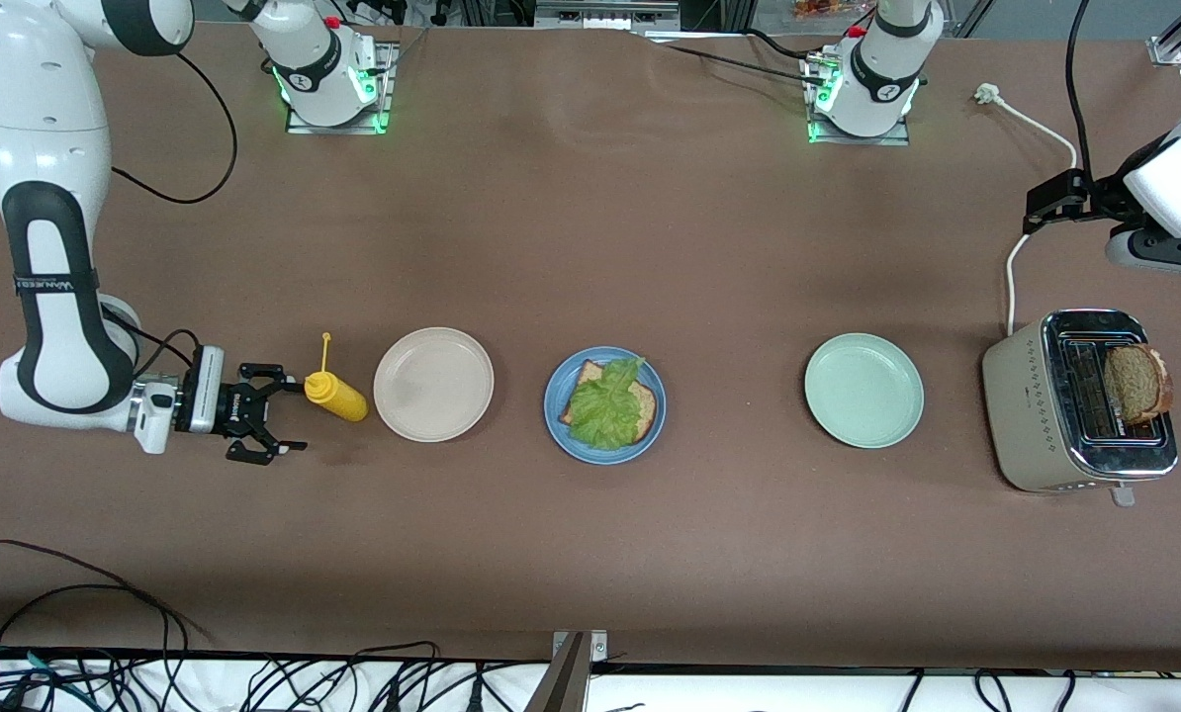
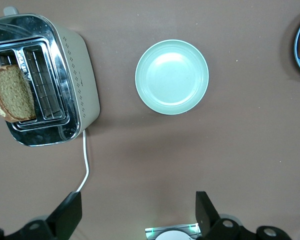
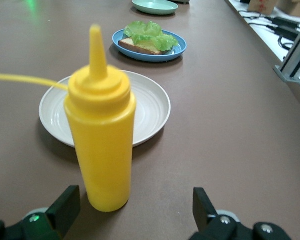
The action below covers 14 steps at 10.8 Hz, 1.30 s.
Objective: Make sandwich in blue plate with both arms
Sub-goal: 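Open the right gripper around the mustard bottle and close on it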
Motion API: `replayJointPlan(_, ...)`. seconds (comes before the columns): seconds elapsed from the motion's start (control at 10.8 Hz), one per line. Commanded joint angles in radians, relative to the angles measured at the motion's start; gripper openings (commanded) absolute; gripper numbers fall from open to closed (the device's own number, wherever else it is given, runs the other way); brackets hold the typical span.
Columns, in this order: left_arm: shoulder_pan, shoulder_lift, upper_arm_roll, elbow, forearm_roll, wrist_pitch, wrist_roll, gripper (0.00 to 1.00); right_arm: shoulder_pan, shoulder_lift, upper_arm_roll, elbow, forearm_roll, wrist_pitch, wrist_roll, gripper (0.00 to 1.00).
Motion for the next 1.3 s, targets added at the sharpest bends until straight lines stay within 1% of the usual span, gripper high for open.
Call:
replayJointPlan(0.0,0.001,0.002,-0.003,0.022,0.021,-0.024,-0.004,1.00,-0.016,0.044,0.009,0.000,0.042,-0.005,-0.122,1.00)
replayJointPlan(0.19,0.001,0.002,-0.001,0.022,0.021,-0.024,-0.004,1.00,-0.019,0.072,0.011,0.000,0.064,-0.006,-0.133,1.00)
replayJointPlan(0.65,0.001,0.002,-0.001,0.024,0.021,-0.024,-0.004,1.00,0.004,0.080,0.029,0.000,0.136,0.003,-0.127,1.00)
replayJointPlan(1.02,0.001,0.002,-0.001,0.022,0.021,-0.024,-0.004,1.00,0.014,0.084,0.031,0.000,0.141,0.006,-0.121,1.00)
replayJointPlan(1.12,0.001,0.002,-0.001,0.022,0.021,-0.024,-0.004,1.00,0.020,0.093,0.032,-0.001,0.172,0.002,-0.122,1.00)
replayJointPlan(1.21,0.001,0.002,-0.001,0.024,0.021,-0.024,-0.004,1.00,0.024,0.101,0.037,-0.001,0.179,0.005,-0.122,1.00)
